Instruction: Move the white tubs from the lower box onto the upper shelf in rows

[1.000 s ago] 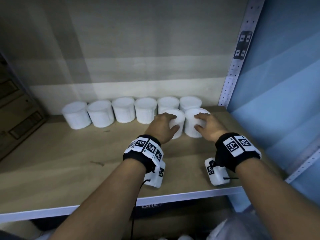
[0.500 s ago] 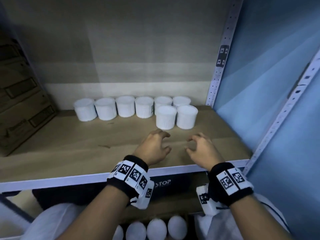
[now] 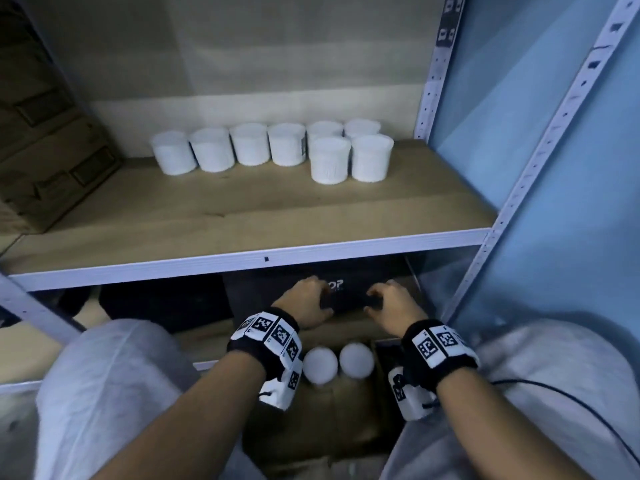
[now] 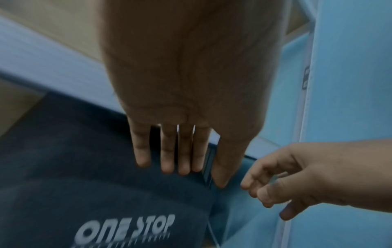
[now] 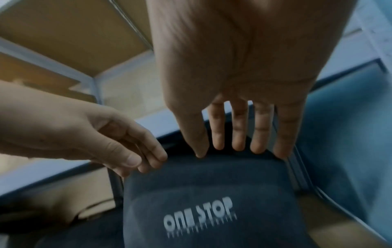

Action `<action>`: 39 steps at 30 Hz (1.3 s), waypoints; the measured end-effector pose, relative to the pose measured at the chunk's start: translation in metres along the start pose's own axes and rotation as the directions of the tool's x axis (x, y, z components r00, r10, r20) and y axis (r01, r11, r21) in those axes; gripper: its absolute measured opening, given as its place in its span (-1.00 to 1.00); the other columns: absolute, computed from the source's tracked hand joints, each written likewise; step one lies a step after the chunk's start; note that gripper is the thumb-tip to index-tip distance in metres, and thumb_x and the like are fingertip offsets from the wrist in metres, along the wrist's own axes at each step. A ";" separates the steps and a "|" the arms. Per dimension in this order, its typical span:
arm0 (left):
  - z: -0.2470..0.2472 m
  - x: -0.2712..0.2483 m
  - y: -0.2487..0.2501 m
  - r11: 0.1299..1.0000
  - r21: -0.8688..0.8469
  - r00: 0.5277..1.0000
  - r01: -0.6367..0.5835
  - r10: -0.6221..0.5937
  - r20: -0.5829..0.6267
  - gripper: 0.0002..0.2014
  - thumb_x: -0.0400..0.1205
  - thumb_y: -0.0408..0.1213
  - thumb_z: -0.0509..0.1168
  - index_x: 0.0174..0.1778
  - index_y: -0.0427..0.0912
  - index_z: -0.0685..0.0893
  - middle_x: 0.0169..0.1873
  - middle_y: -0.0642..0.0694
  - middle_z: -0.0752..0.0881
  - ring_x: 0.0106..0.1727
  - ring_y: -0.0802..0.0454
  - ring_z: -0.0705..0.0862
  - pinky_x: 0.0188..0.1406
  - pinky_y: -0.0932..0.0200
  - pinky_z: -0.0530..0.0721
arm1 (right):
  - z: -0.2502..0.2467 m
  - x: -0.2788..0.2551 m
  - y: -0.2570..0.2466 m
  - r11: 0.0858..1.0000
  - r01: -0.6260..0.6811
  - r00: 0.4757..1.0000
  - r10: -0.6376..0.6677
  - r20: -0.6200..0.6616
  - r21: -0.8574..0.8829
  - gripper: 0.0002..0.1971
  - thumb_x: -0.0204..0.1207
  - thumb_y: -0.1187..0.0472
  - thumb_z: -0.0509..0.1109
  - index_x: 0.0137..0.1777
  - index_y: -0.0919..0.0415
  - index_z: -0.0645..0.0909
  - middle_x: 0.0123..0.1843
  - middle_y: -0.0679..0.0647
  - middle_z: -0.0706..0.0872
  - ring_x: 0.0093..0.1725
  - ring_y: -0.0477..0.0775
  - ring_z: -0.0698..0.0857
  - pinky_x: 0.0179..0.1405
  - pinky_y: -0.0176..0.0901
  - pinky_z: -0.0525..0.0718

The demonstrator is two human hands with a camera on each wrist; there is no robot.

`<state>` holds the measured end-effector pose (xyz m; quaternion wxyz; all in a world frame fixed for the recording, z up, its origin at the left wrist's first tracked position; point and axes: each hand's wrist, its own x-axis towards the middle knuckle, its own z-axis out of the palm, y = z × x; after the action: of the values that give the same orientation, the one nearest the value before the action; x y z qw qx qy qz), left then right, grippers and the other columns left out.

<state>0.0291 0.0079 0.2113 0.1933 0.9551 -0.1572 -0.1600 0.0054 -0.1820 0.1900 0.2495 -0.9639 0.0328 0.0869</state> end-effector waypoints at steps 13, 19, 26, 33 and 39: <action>0.171 0.057 -0.062 0.979 0.141 0.933 0.148 -0.186 0.308 -0.46 0.63 -0.14 0.23 0.53 -0.23 0.38 0.52 -0.27 0.37 0.53 -0.27 0.36 0.46 -0.20 0.43 | 0.144 0.039 0.066 0.969 -0.087 0.916 0.169 0.363 -0.231 -0.33 0.47 -0.04 0.39 0.56 0.01 0.28 0.64 0.11 0.20 0.55 0.30 0.32 0.51 0.14 0.38; 0.216 0.071 -0.097 0.962 0.202 0.910 0.185 -0.246 0.335 -0.12 0.52 0.03 0.37 0.67 -0.03 0.03 0.63 -0.21 0.14 0.57 -0.32 0.25 0.39 -0.21 0.48 | 0.193 0.065 0.082 0.932 0.019 0.881 0.156 0.446 -0.362 -0.22 0.52 0.00 0.39 0.66 0.04 0.07 0.67 0.23 0.07 0.65 0.34 0.07 0.51 0.14 0.33; 0.240 0.081 -0.103 0.958 0.234 0.914 0.168 -0.240 0.326 -0.06 0.46 0.04 0.42 0.65 0.08 -0.01 0.64 -0.23 0.04 0.50 -0.39 0.28 0.46 -0.25 0.37 | 0.221 0.072 0.090 0.884 0.067 0.894 0.153 0.421 -0.463 -0.15 0.44 0.09 0.39 0.65 -0.11 0.00 0.67 0.25 -0.05 0.62 0.46 0.05 0.56 0.33 0.10; 0.240 0.084 -0.105 0.961 0.231 0.939 0.155 -0.216 0.269 -0.16 0.40 -0.19 0.45 0.58 0.06 0.18 0.59 -0.21 0.10 0.37 -0.34 0.37 0.27 -0.16 0.54 | 0.224 0.079 0.086 0.869 0.037 0.915 0.169 0.365 -0.493 -0.18 0.32 0.26 0.45 0.55 -0.12 0.18 0.51 0.21 0.17 0.44 0.43 0.31 0.42 0.29 0.28; 0.214 0.082 -0.100 0.973 0.137 0.912 0.185 -0.222 0.346 -0.08 0.34 -0.12 0.53 0.58 0.05 0.18 0.53 -0.16 0.19 0.48 -0.35 0.29 0.28 -0.24 0.56 | 0.206 0.072 0.075 0.887 -0.023 0.924 0.195 0.329 -0.461 -0.17 0.28 0.08 0.50 0.54 -0.15 0.20 0.50 0.22 0.22 0.48 0.39 0.28 0.38 0.25 0.33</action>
<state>0.0487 -0.0027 -0.0376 0.0950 0.9295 -0.0974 -0.3429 0.0374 -0.1490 -0.0359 0.0170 -0.9583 0.0200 0.2845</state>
